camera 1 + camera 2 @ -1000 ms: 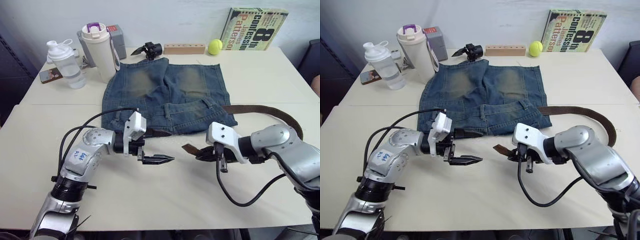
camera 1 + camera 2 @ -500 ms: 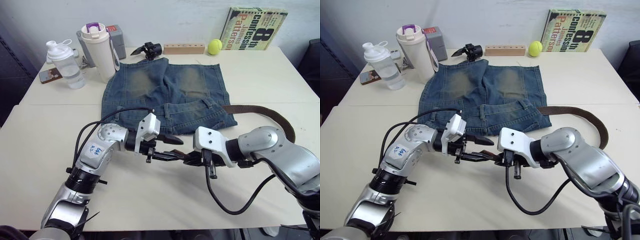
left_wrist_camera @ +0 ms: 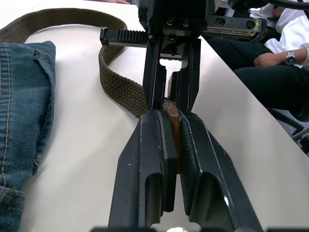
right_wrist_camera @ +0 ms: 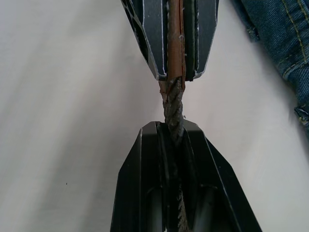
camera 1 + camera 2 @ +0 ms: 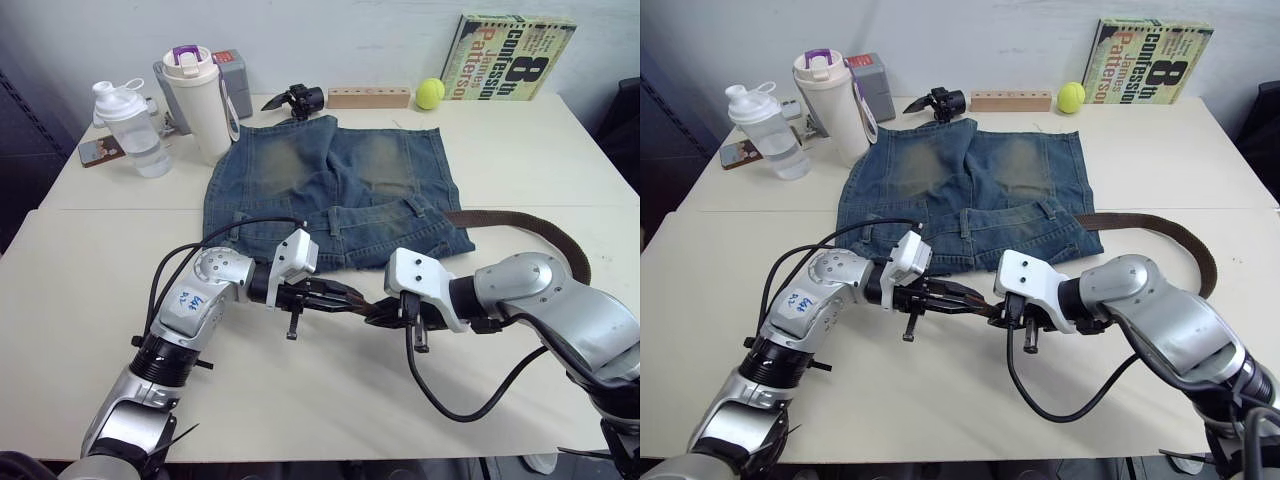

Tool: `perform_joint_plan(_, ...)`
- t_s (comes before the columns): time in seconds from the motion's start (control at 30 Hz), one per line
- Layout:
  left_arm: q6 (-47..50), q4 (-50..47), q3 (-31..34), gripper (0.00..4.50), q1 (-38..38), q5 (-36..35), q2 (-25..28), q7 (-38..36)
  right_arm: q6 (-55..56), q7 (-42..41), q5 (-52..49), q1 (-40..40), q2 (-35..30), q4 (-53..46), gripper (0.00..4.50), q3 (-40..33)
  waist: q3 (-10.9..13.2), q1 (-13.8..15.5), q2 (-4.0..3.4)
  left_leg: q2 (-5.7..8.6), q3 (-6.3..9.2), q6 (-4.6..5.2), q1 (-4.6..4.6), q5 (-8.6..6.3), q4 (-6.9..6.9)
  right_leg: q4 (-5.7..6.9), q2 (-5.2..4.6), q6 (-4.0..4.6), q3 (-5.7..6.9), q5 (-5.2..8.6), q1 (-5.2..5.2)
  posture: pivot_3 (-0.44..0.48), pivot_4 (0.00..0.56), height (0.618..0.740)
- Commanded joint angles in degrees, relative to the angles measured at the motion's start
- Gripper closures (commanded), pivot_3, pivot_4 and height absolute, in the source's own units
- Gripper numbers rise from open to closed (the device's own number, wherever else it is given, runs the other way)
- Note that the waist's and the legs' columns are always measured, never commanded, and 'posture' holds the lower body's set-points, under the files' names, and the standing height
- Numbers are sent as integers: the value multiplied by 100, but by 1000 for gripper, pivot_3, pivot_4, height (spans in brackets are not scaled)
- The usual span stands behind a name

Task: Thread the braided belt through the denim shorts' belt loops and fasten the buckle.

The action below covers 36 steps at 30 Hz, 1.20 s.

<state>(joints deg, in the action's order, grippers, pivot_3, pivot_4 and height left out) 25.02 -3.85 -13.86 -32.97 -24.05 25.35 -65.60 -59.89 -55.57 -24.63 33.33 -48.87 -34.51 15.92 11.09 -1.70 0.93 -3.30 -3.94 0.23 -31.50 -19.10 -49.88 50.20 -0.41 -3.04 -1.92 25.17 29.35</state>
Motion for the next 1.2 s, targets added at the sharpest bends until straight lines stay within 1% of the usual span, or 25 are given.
perform_joint_plan(0.03,293,-83,206,4500,54,-194,-130,279,198,285,46,176,136,112,3581,-336,0,0,0,0,0,0,0,0,0,1,0,-1,0,-1,0,0,150,657)
perform_joint_plan(0.07,328,-99,241,4500,70,-207,-144,325,222,302,34,171,136,115,3372,-366,0,0,0,0,0,0,0,0,0,1,0,-1,0,-1,0,0,150,657)
perform_joint_plan(0.1,385,-104,314,4500,114,-249,-187,420,175,386,-22,174,205,150,2872,-481,0,-1,0,0,0,0,0,0,0,1,0,-2,0,-1,0,0,150,657)
perform_joint_plan(0.13,421,-104,373,4500,151,-267,-225,505,133,439,-74,176,241,167,2505,-559,0,-1,0,0,0,0,0,0,1,1,1,-2,0,-1,0,0,150,657)
perform_joint_plan(0.27,520,-136,468,4500,408,-277,-250,698,-143,661,-322,193,367,201,387,-1003,0,-4,0,0,1,0,0,0,2,2,0,-3,0,-1,0,0,150,657)
perform_joint_plan(0.3,632,-186,559,4500,525,-328,-270,848,-384,789,-495,187,442,244,28,-1400,0,-6,0,0,0,0,1,0,2,3,1,-3,0,-1,0,0,150,657)
perform_joint_plan(0.33,709,-213,633,4500,597,-366,-282,946,-559,893,-616,191,504,274,28,-1662,0,-3,0,0,0,0,0,0,2,3,0,-3,0,-1,0,0,150,657)
perform_joint_plan(0.43,1501,-341,1369,4500,851,-1039,-545,1708,-1575,968,-1627,-174,746,-118,28,-3145,0,10,0,-2,2,-2,0,1,1,7,-2,-3,1,-1,-1,0,150,657)
perform_joint_plan(0.47,1721,-341,1566,4500,868,-1227,-626,1908,-1864,1033,-1899,-250,858,-228,28,-3459,-1,17,1,-2,3,-2,0,1,2,5,-2,-3,3,-1,-4,0,150,657)
perform_joint_plan(0.53,2516,-479,2222,4500,846,-2092,-982,2647,-2627,1175,-2610,-752,1373,-705,28,-4261,-4,28,7,-3,10,-2,0,1,2,4,-2,-5,9,-1,-8,0,150,657)
perform_joint_plan(0.57,2764,-496,2432,4500,804,-2345,-1072,2870,-2907,1299,-2802,-858,1608,-837,28,-4469,-6,19,11,-3,20,-2,1,1,8,-3,-1,-9,15,-2,-14,0,150,657)
perform_joint_plan(0.6,3063,-655,2612,4500,864,-2665,-1169,3124,-3119,1478,-3172,-1228,2055,-1057,28,-4728,-6,16,11,-5,24,-3,8,1,9,-3,0,-10,19,-1,-26,0,150,657)
perform_joint_plan(0.67,3522,-923,2820,4500,998,-3158,-1239,3463,-3249,1933,-3726,-1890,3030,-1393,28,-4807,-10,4,17,-4,23,-6,16,3,18,-6,0,-13,18,-1,-32,0,150,657)
perform_joint_plan(0.7,3672,-927,2903,4500,983,-3315,-1229,3576,-3261,2184,-3891,-2022,3365,-1439,28,-4759,-9,-13,16,-5,25,-8,24,4,25,-9,3,-13,18,-1,-39,0,150,657)
perform_joint_plan(0.73,3822,-959,3059,4500,971,-3569,-1277,3844,-3260,2597,-3721,-2124,4051,-1339,28,-4574,-5,-35,8,-5,23,-17,30,9,32,-9,4,-13,16,-1,-40,0,150,657)
perform_joint_plan(0.8,4074,-1116,3287,4500,1016,-4123,-1332,4290,-3034,3566,-3175,-2117,5392,-808,28,-4243,-11,-124,18,-4,10,-35,37,23,42,-1,4,-8,4,-4,-30,0,150,657)
perform_joint_plan(0.83,4164,-1192,3352,4500,1045,-4334,-1338,4448,-2903,3910,-3001,-2076,5876,-589,28,-4167,-11,-154,19,-9,15,-46,40,36,51,-4,8,1,6,-9,-28,0,150,657)
perform_joint_plan(0.9,4236,-1230,3423,4500,1113,-4576,-1340,4745,-2376,4356,-2810,-1909,6489,-91,28,-4115,-8,-153,13,-13,3,-45,33,58,63,-9,12,9,3,-32,-11,0,150,657)
perform_joint_plan(0.93,4248,-1230,3445,4500,1136,-4671,-1327,4902,-2031,4575,-2903,-1773,6751,149,28,-4226,-8,-150,15,-6,2,-38,33,66,71,-15,8,7,4,-34,-9,0,150,657)
perform_joint_plan(0.97,4244,-1237,3436,4500,1144,-4753,-1329,5037,-1724,4749,-3069,-1653,6915,351,28,-4357,-9,-140,17,-6,2,-38,31,66,69,-16,9,11,4,-36,-7,0,150,657)
perform_joint_plan(1.03,4243,-1241,3420,4500,1124,-4929,-1298,5217,-1094,5051,-3510,-1501,6955,653,28,-4514,-10,-95,19,0,8,-31,26,61,71,-19,9,11,10,-36,-7,0,150,657)
perform_joint_plan(1.13,4151,-1208,3331,4500,1065,-5038,-1322,5395,-323,5393,-4067,-1510,6576,929,28,-4567,-10,-94,19,8,6,-23,8,56,67,-19,5,3,5,-39,6,0,150,657)
perform_joint_plan(1.2,4053,-1126,3214,4500,989,-4992,-1387,5464,-88,5562,-4399,-1622,6157,952,28,-4537,-10,-99,18,8,6,-21,-1,54,61,-20,5,-2,5,-40,10,0,150,657)
